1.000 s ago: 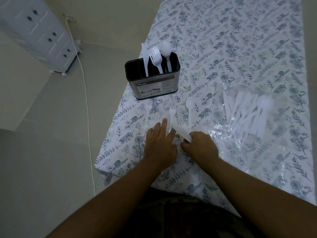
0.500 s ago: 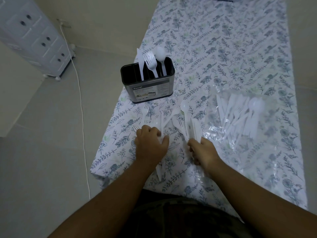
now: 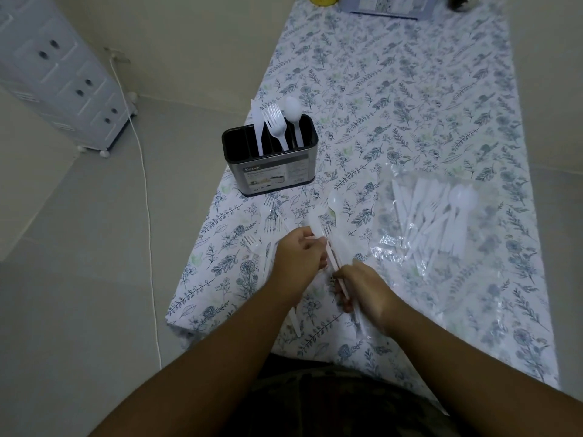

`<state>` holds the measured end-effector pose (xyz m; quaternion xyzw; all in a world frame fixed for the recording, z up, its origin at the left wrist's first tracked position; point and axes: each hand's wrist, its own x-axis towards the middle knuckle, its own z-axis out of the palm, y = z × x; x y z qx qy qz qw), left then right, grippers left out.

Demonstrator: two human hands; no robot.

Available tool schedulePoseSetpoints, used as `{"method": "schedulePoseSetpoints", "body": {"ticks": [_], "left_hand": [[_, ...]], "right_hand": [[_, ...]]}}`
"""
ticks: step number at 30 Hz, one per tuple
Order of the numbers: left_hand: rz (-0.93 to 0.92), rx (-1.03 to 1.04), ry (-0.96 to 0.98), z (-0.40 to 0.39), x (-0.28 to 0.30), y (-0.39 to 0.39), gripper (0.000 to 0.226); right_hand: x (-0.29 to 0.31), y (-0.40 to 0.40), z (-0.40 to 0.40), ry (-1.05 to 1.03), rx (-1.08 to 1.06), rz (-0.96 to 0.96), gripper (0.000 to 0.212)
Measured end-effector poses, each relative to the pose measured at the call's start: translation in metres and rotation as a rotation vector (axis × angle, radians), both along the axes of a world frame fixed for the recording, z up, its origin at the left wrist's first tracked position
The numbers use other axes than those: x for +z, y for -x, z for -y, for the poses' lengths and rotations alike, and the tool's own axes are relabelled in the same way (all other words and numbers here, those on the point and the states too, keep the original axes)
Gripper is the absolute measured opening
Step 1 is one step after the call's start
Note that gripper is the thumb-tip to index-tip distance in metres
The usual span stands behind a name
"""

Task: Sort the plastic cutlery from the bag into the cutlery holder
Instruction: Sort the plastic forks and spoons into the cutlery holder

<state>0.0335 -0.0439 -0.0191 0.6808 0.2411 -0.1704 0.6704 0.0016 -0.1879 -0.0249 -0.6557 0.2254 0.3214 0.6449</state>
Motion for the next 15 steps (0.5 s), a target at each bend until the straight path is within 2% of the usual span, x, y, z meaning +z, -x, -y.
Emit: {"method": "schedulePoseSetpoints", "body": {"ticks": [4,7,12,15], "left_hand": [[0.062,-0.115,-0.153,-0.008,0.001,0.007,0.022],[0.089,-0.183,-0.226,-0.007,-0.002,0.016,0.008],[0.101,-0.160,-0.292,-0.008,-0.007,0.021,0.028],[0.094,-0.161,-0.267,-0.015,-0.010,0.021,0.034]], "right_hand": [[0.000,-0.007,-0.008,-0.042,-0.106,-0.056,0.007],[0.003,-0.013,-0.011,-0.007,-0.079,-0.011,0.020],[0.002,-0.013,-0.014,-0.030,-0.026,0.070,0.015],[-0.003,-0.009,-0.014,-0.002,-0.019,0.093,0.024]]}}
